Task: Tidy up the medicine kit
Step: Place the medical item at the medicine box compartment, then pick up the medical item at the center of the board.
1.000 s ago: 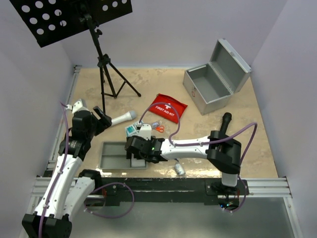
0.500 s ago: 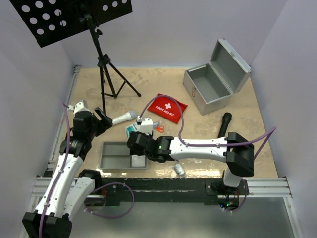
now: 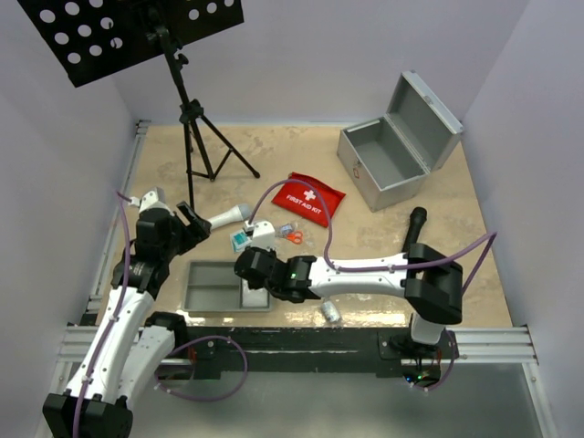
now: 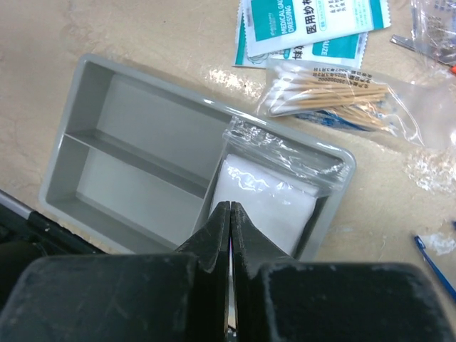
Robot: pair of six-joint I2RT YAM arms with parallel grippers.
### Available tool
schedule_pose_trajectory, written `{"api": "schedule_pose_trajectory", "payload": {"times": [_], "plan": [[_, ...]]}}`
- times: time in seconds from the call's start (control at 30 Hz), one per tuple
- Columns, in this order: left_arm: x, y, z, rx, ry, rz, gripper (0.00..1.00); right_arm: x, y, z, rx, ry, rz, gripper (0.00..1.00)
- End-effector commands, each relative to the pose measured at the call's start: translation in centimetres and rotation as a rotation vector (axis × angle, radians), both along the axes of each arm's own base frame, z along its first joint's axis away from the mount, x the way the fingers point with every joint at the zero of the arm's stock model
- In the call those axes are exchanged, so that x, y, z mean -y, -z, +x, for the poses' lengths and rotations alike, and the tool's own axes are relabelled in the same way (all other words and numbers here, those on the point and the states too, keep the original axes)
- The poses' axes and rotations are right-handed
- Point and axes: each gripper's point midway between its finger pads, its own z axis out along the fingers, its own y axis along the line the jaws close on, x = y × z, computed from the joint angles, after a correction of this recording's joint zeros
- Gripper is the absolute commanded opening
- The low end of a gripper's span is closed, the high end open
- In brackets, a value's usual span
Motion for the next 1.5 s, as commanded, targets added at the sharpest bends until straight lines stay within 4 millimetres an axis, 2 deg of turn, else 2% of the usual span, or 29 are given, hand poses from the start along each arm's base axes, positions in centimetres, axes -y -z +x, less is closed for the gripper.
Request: {"api": "schedule_pose_trajectory", "payload": {"times": [0.0,0.23,0.4,0.7,0.83,0.9,1.13,1.2,1.23,1.3,1.4,1.47], "plan": [[0.4,-1.1,0.5,0.057,0.036,-0.004,0.76,-0.9,0.9,1.1,0.045,-0.032,-0.016,0.00],[0.9,-1.3,0.6,0.075,0.065,-0.008,0.76,-0.2,2.8,2.2,0.016,-0.038,-0.045,0.00],[1.9,-0.3,0.5,0.046,0.113,-0.035,0.75,0.1,4.2,2.1,-0.003,-0.047,-0.063,0.00],[1.8,-0.1,0.4,0.044,0.110,-0.037,0.75,0.3,6.6,1.2,-0.047,-0.077,-0.087,0.00],[1.8,-0.1,0.5,0.046,0.108,-0.035,0.75,0.7,6.6,1.4,-0.041,-0.065,-0.091,0.00],[1.8,-0.1,0.5,0.047,0.106,-0.035,0.75,1.0,5.0,1.9,-0.012,-0.044,-0.074,0.00],[1.9,-0.6,0.7,0.062,0.109,-0.041,0.75,2.1,-6.2,4.2,0.171,0.026,0.040,0.00],[1.9,-0.5,0.7,0.060,0.109,-0.043,0.75,3.2,-8.2,5.2,0.224,0.057,0.031,0.07],[2.0,-0.5,0.8,0.062,0.115,-0.043,0.75,4.4,-9.3,6.1,0.260,0.105,0.018,0.15],[2.2,-0.6,0.8,0.071,0.129,-0.043,0.75,6.5,-10.8,7.9,0.307,0.161,0.002,0.19],[2.3,-0.9,0.8,0.090,0.142,-0.045,0.75,10.2,-11.8,11.0,0.333,0.248,0.002,0.31],[2.5,-1.2,0.8,0.101,0.154,-0.046,0.75,10.7,-12.1,11.7,0.375,0.174,-0.006,0.46]]}}
